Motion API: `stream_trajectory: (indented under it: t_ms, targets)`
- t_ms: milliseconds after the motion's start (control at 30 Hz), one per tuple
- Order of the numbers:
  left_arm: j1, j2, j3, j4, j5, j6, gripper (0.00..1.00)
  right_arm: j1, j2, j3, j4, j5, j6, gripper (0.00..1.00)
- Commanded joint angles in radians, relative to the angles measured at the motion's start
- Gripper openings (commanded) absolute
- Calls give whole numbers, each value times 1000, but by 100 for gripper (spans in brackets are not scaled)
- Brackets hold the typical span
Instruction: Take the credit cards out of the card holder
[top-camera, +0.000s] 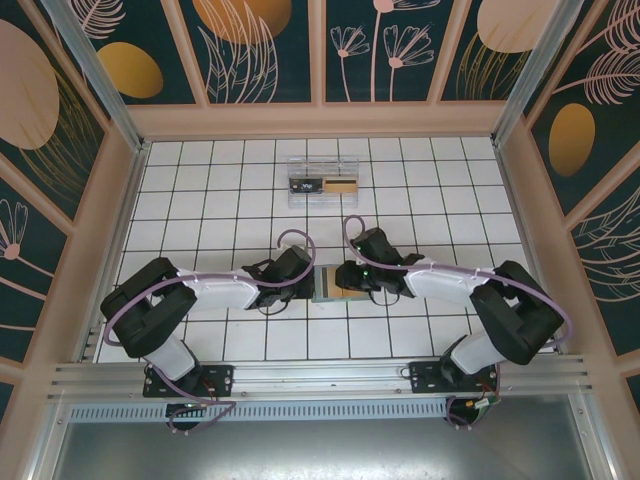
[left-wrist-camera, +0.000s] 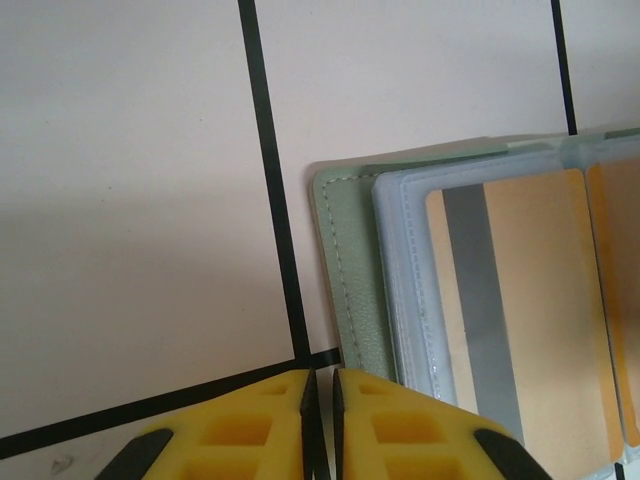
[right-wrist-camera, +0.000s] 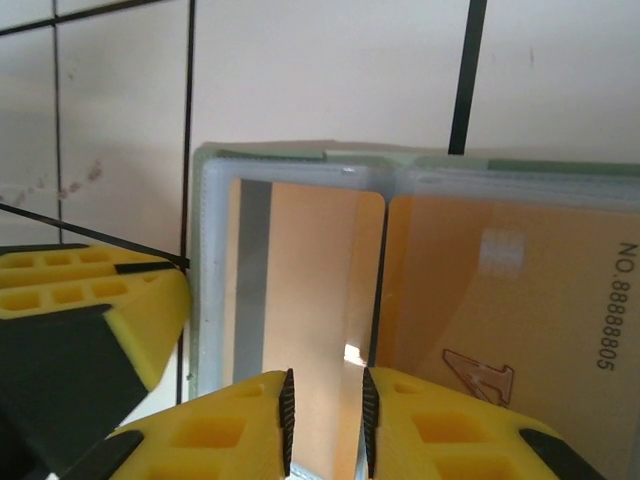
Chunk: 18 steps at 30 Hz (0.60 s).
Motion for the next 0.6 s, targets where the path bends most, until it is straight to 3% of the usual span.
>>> stream_trajectory:
  t_ms: [0,567]
  targets:
    - [2,49,-20,-11,7,7,15,7,20,23,-28,17,-5,28]
    - [1,70,-24,9,28,2,12,27,63,53,-34,21,1,29]
